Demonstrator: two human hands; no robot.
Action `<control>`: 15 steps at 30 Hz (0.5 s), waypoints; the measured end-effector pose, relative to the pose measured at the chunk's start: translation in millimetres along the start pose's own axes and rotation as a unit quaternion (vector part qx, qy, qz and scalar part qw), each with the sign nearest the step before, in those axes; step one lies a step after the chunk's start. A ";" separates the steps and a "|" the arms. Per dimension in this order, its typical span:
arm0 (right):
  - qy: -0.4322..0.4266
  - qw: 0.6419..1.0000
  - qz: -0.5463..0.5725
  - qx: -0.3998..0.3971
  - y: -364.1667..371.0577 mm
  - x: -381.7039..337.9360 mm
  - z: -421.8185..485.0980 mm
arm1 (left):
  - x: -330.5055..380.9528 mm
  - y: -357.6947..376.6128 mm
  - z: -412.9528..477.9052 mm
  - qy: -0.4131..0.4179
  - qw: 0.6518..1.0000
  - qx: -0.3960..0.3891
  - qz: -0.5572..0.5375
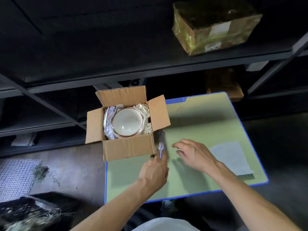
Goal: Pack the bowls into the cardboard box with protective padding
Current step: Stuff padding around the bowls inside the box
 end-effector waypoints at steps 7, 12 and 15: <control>-0.032 0.996 -0.047 -0.075 24.6 3.0 33.8 | -2.1 28.0 34.1 -0.065 0.995 -0.049 0.054; -0.032 0.990 -0.079 -0.117 35.4 11.9 41.6 | 3.8 38.2 34.6 -0.042 0.997 -0.035 0.046; -0.028 0.991 -0.074 -0.111 40.2 22.7 37.9 | 5.4 38.6 33.6 -0.032 0.999 0.003 0.032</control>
Point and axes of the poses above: each hand's wrist, its own z-axis towards the middle knuckle, its own y-axis out of the palm, x = y × z, the point moved 7 cm from there along z, towards the middle knuckle, and after that the axes turned 4 degrees about y, right-handed, at the moved point
